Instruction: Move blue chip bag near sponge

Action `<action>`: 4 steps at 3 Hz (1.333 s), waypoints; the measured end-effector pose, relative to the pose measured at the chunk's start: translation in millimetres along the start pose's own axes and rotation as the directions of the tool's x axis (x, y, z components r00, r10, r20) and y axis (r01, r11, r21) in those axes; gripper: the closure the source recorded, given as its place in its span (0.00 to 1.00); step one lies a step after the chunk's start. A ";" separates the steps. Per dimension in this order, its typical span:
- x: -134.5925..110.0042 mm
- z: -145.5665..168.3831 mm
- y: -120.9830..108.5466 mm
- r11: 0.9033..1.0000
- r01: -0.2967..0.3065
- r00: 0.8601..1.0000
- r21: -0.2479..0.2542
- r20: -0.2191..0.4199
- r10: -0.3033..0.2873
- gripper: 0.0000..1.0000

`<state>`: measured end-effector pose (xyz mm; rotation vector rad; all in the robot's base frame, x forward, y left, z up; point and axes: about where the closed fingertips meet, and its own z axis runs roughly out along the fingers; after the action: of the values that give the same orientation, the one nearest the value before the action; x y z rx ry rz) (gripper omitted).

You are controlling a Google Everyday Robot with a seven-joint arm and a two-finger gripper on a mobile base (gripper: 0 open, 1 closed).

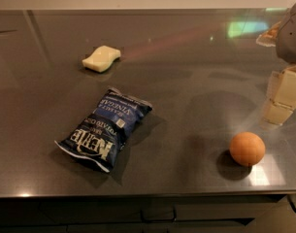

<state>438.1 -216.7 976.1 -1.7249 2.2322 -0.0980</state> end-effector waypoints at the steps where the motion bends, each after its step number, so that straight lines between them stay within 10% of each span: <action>1: -0.5 -0.4 -0.1 1.000 0.000 1.000 0.002 0.001 0.000 0.00; 4: -90.9 44.6 -1.7 0.995 0.034 0.989 -0.095 0.144 -0.020 0.00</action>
Offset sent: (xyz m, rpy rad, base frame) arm 0.0176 0.0491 -0.0095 0.0829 0.0325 0.0523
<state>472.8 -124.3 953.0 -1.7532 2.1424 0.1261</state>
